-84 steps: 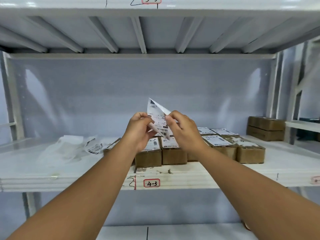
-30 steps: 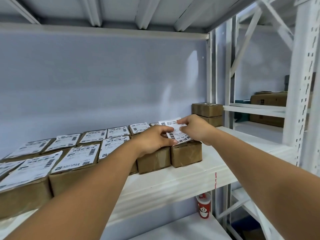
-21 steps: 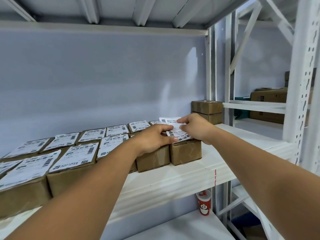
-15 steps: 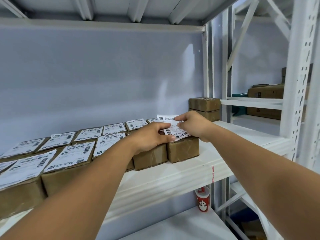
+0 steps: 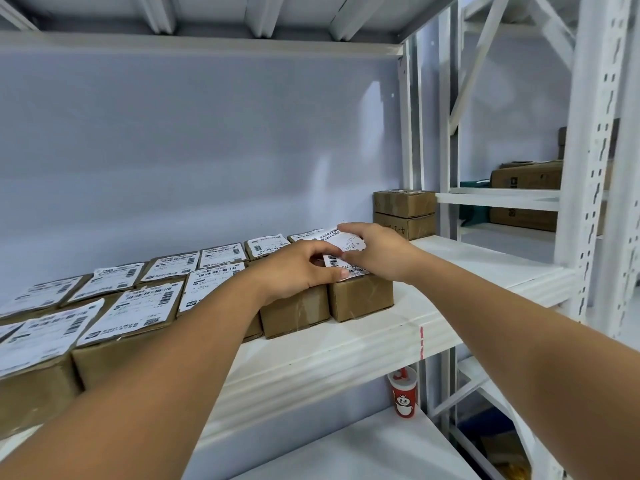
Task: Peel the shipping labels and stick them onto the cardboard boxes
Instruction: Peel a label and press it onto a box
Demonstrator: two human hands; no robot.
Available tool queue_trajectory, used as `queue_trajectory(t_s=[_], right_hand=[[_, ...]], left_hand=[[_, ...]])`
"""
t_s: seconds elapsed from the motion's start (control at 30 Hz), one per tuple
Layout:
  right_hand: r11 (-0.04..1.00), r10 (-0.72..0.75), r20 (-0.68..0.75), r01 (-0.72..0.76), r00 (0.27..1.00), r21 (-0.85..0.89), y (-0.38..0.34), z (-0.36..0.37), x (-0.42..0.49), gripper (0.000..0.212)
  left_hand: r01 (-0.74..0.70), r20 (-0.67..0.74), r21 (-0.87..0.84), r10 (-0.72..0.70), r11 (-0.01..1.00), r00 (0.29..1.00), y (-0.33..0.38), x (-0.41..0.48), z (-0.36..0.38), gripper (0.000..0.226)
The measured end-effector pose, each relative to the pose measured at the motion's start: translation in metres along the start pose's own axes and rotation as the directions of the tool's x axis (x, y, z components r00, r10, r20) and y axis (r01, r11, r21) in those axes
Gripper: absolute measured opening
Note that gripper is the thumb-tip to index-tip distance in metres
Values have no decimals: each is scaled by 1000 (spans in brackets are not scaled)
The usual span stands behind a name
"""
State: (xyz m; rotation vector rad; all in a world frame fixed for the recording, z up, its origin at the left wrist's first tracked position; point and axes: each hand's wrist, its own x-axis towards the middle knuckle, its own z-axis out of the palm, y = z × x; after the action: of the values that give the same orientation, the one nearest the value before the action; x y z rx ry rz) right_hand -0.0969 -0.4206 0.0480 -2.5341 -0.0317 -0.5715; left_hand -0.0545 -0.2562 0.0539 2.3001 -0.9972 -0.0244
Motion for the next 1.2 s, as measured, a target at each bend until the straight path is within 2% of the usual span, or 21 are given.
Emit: queue_trajectory(t_s=[0.13,0.33,0.43,0.53,0.63,0.9,1.03,1.1,1.2], right_hand=[[998,-8,25,10,1000,-68,-1,1,1,54],[999,28,43,-26,999,-44,8,6,3,49],[991,63,70,-71,996,115,13,8,2,45],[934,134,165,-180,977,309,15,10,1,47],[913,171,226,-240,959,328,18,10,4,48],[900,201,288,-293,936,323,25,6,8,45],[832,240,327,-367,914,416,33,6,7,40],[756,242,369,-413,897,508,37,7,7,38],[705,229,368,-414,901,575,43,10,9,33]], left_hand=[[-3,7,-13,4,1000,1000,1,-1,-1,36],[-4,15,-17,5,1000,1000,0,-2,-1,35],[-9,-15,34,10,999,1000,-4,0,0,31],[-31,-24,54,33,998,999,-5,-1,1,26],[-84,1,51,84,995,996,-2,-2,2,21],[-56,21,39,55,998,998,1,-5,2,14],[-49,38,74,47,996,998,3,-6,2,21],[-49,46,80,45,996,998,3,-6,2,25],[-45,54,57,42,997,998,2,-6,1,27]])
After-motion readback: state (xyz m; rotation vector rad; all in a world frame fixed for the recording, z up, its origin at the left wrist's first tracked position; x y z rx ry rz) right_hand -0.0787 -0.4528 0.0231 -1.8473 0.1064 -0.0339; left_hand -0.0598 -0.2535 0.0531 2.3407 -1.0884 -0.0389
